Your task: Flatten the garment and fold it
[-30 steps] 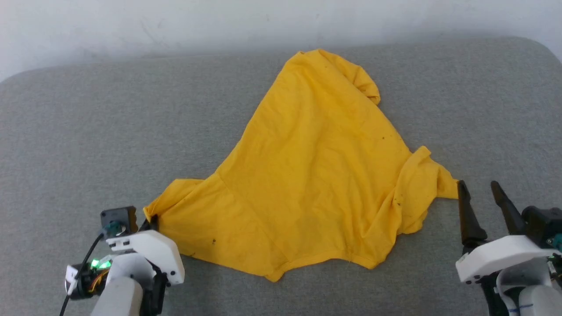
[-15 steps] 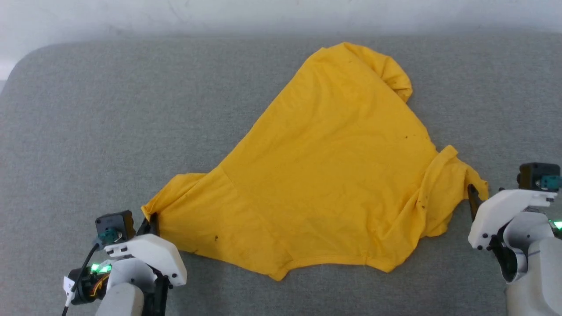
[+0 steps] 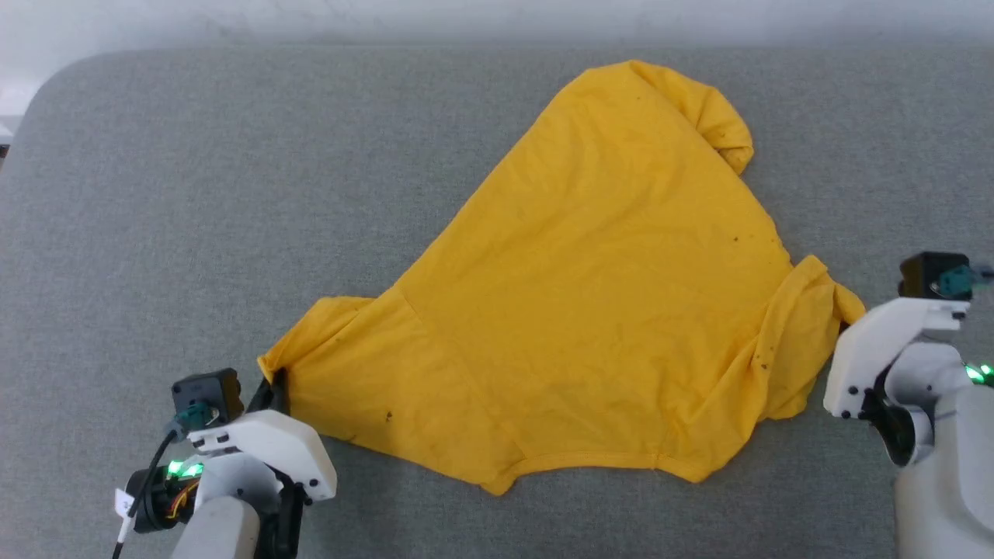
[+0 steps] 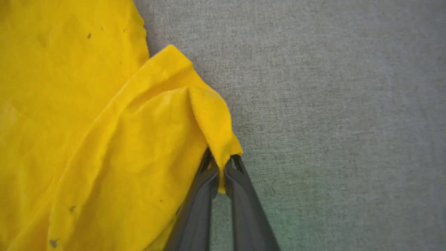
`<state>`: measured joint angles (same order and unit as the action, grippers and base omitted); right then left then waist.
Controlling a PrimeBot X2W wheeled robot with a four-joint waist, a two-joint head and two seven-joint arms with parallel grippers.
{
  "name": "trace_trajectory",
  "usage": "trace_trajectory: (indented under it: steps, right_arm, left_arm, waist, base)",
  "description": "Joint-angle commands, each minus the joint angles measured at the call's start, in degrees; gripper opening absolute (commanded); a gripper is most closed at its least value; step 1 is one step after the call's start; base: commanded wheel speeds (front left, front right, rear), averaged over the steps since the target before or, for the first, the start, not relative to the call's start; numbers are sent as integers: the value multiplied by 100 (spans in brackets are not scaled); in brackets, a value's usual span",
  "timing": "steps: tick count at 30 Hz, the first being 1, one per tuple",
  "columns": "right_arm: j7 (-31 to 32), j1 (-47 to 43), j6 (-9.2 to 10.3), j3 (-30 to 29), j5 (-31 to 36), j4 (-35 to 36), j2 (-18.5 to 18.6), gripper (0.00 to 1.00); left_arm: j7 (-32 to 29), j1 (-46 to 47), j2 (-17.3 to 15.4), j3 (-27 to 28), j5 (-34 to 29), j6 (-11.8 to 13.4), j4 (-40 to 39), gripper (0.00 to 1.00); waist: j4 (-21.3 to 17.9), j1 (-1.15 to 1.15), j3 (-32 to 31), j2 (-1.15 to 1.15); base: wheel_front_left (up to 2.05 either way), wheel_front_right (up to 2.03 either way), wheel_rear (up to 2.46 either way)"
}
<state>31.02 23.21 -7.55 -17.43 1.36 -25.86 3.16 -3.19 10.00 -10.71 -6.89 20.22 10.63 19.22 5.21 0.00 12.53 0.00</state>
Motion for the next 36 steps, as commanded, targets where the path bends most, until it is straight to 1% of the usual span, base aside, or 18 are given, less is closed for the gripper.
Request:
trace_trajectory:
  steps: [1, 6, 9, 13, 17, 21, 23, 24, 26, 28, 29, 31, 33, 35, 36]
  right_arm:
    - [-149, -214, 6, -28, -118, 101, -28, 0]
    - [-945, -734, 6, -133, -688, 970, -28, 0]
    - [-1270, -1175, 6, -185, -980, 1527, -28, 0]
    - [-1602, -1704, 6, -246, -1445, 2116, -28, 0]
    - [-1753, -2020, 6, -236, -1690, 2561, -28, 0]
    - [-1560, -1992, 6, -147, -1664, 3200, -28, 0]
    - [-1336, -1809, 6, -68, -1507, 3577, -17, 0]
    - [-1198, -1682, 6, -26, -1391, 3742, 50, 0]
    - [-879, -1384, 6, 61, -1212, 4027, 254, 0]
    - [-570, -990, 6, 182, -1127, 4236, 508, 0]
    - [-570, -990, 6, 182, -1127, 4236, 508, 0]
    - [-268, -527, 6, 347, -1094, 4315, 791, 0]
    - [-30, -14, 6, 542, -1042, 4263, 1114, 0]
    - [161, 569, 6, 776, -1028, 4033, 1436, 0]
    - [225, 874, 6, 910, -1045, 3884, 1575, 0]
  left_arm:
    - [102, 80, -10, 29, 40, -33, -29, 0]
    - [461, -7, 126, 255, 392, -152, -357, 0]
    - [576, -121, 96, 354, 470, -159, -666, 0]
    - [664, -269, 133, 517, 696, -192, -1204, 0]
    - [635, -372, 266, 685, 1145, -335, -1831, 0]
    - [395, -266, 320, 741, 1559, -474, -2571, 0]
    - [211, -82, 291, 758, 1728, -516, -2944, 0]
    - [122, 48, 244, 767, 1769, -526, -3104, 0]
    - [-54, 366, 123, 743, 1776, -546, -3346, 0]
    - [-240, 759, 113, 720, 1919, -555, -3491, 0]
    - [-240, 759, 113, 720, 1919, -555, -3491, 0]
    - [-396, 1218, 74, 754, 2032, -531, -3520, 0]
    - [-515, 1721, 1, 766, 2038, -491, -3429, 0]
    - [-585, 2267, -110, 764, 1923, -431, -3243, 0]
    - [-603, 2558, -81, 788, 1962, -386, -3135, 0]
  waist:
    - [-17, 0, -109, 0]
    - [-62, 0, -405, 0]
    - [-117, 0, -544, 0]
    - [-199, 0, -662, 0]
    - [-300, 0, -726, 0]
    - [-388, 0, -740, 0]
    - [-435, 0, -713, 0]
    - [-453, 0, -690, 0]
    - [-472, 0, -635, 0]
    - [-487, 0, -553, 0]
    - [-487, 0, -553, 0]
    - [-514, 0, -424, 0]
    - [-536, 0, -262, 0]
    - [-564, 0, -49, 0]
    - [-584, 0, 67, 0]
  base:
    - [0, 0, 0]
    - [0, 0, 0]
    - [0, 0, 0]
    - [0, 0, 0]
    - [0, 0, 0]
    - [0, 0, 0]
    - [0, 0, 0]
    - [0, 0, 0]
    - [0, 0, 0]
    - [0, 0, 0]
    - [0, 0, 0]
    - [0, 0, 0]
    - [0, 0, 0]
    - [0, 0, 0]
    - [0, 0, 0]
